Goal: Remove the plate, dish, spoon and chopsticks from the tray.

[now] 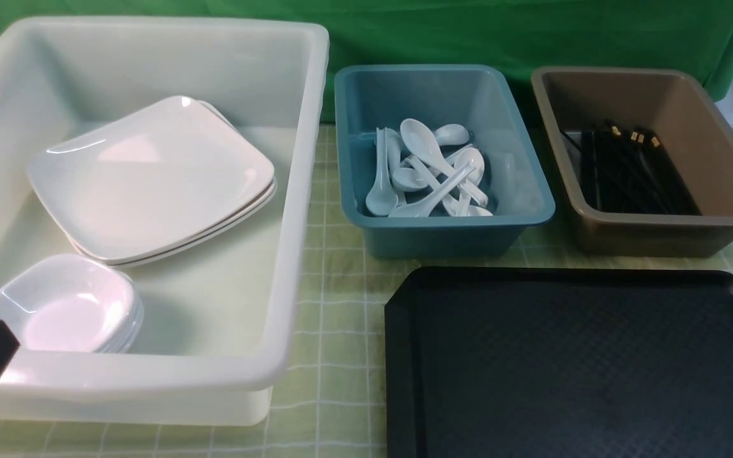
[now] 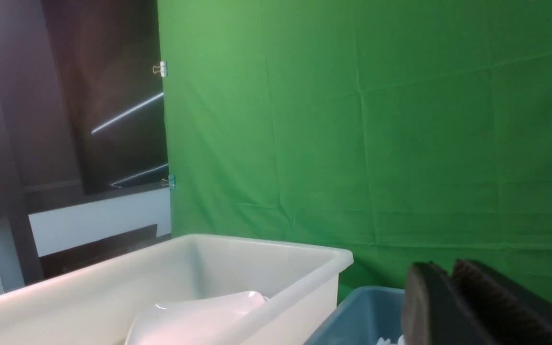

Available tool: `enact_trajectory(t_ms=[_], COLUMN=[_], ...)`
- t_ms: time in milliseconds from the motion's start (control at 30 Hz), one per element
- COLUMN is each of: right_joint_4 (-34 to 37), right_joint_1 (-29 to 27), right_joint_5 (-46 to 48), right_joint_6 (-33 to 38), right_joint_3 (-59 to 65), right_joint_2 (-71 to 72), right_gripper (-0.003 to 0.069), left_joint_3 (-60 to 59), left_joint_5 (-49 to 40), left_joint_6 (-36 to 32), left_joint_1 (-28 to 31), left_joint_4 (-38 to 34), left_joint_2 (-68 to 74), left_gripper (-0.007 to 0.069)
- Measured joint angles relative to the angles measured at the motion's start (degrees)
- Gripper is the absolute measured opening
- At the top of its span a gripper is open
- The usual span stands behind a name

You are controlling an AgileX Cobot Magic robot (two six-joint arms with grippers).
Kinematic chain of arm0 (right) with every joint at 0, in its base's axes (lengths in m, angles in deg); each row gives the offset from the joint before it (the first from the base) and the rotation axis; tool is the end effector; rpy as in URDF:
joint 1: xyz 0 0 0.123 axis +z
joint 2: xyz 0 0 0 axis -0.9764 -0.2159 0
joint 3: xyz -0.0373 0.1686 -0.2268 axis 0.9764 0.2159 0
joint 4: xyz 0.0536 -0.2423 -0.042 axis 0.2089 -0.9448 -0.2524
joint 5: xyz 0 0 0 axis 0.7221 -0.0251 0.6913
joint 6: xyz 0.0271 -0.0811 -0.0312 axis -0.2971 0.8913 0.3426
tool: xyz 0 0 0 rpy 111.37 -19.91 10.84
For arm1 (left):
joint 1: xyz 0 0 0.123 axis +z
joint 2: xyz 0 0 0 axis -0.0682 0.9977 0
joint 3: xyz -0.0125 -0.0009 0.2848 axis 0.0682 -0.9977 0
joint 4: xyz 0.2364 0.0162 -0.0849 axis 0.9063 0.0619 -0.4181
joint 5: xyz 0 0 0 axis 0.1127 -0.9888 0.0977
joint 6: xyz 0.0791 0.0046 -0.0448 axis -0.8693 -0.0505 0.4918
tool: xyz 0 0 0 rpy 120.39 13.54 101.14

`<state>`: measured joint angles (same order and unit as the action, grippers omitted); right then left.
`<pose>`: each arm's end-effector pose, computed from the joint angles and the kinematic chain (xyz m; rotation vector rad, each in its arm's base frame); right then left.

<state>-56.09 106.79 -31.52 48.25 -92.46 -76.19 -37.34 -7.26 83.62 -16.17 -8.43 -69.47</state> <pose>0.0585 0.0404 0.3040 -0.2974 1.1165 0.5882 0.0628 -0.0186 0.2585 -0.0292 1.6622 -0.4331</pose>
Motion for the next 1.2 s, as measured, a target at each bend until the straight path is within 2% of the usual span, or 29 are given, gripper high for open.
enact_trajectory(t_ms=[633, 800, 900, 1033, 1200], right_joint_4=[0.1, 0.1, 0.1, 0.1, 0.1], right_joint_1=[0.0, 0.0, 0.0, 0.0, 0.0], right_joint_5=[0.0, 0.0, 0.0, 0.0, 0.0], right_joint_6=[-0.1, -0.1, -0.1, 0.0, -0.1], right_joint_3=[0.0, 0.0, 0.0, 0.0, 0.0], right_joint_2=[0.0, 0.0, 0.0, 0.0, 0.0], right_gripper=[0.0158, 0.0165, 0.0169, 0.0179, 0.0189], left_joint_3=[-0.1, -0.1, -0.6, -3.3, -10.1], left_joint_5=[0.1, 0.2, 0.2, 1.6, 3.1], left_joint_6=[-0.1, -0.2, -3.3, -9.8, -12.0], left_joint_1=[0.0, 0.0, 0.6, 4.8, 12.4], left_joint_4=[0.0, 2.6, 4.6, 4.6, 6.0], left_joint_2=[0.0, 0.0, -0.3, -2.8, -8.4], left_gripper=[0.0003, 0.0003, 0.0003, 0.0003, 0.0003])
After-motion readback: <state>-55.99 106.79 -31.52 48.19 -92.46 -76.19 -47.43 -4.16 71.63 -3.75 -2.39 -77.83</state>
